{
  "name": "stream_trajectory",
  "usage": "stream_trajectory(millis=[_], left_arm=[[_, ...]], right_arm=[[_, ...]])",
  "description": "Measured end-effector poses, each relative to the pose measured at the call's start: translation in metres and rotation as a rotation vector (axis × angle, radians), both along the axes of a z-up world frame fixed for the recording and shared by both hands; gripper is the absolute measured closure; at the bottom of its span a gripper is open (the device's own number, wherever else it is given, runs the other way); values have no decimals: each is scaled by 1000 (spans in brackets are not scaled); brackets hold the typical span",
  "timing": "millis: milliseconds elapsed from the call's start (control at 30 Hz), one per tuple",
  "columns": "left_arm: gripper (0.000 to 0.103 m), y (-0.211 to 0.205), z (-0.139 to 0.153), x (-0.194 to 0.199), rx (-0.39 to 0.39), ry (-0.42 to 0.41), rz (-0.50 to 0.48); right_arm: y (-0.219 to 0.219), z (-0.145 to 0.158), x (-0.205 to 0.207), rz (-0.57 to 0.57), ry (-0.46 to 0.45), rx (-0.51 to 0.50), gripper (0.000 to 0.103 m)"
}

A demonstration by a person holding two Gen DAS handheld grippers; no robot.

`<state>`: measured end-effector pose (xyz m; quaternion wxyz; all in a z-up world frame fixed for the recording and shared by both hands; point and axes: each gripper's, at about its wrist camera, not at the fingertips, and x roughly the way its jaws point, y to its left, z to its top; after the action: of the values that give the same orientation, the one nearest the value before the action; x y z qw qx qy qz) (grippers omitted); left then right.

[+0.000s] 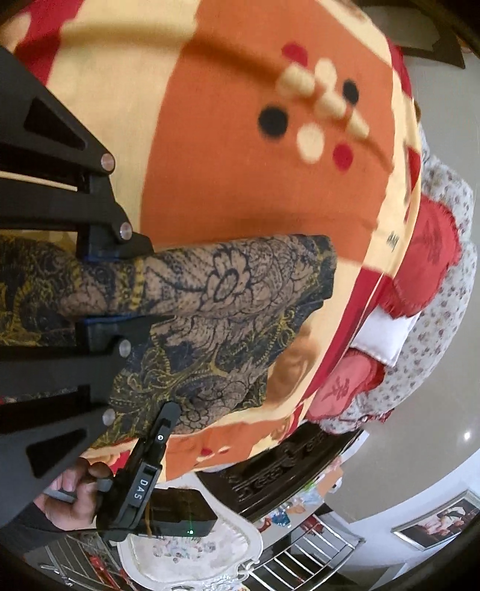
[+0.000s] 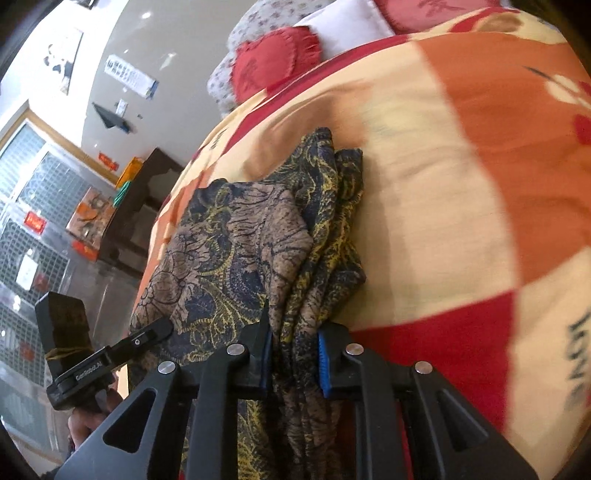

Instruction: Fold small clothes

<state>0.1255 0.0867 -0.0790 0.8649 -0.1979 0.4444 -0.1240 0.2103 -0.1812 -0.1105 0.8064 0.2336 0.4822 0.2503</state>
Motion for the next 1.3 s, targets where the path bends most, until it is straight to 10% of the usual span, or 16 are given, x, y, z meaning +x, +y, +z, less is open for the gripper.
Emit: stream_trajectory(millis=[267,467,733,867,1133,1300], left_arm=[[79,40,-15,-2,38,21,36],[42,45,-29,-4,67,40,85],[30,51,26,-10,137,-170,170],[30,26,37,21,145,-163,127],[46,9,-37,59,265,26,170],[45,10,-22,64,252,11,159]], right_arm=[[48,0,-3,60,-36,-30,87],[48,-15,0,31,3,-62,80],[37,47,-20,-25,-151,-204,79],[67,74,-25,38,-299,-304,85],[89,8,5,80,-112,-482,101],[84,27,4,85,-141,-458,103]])
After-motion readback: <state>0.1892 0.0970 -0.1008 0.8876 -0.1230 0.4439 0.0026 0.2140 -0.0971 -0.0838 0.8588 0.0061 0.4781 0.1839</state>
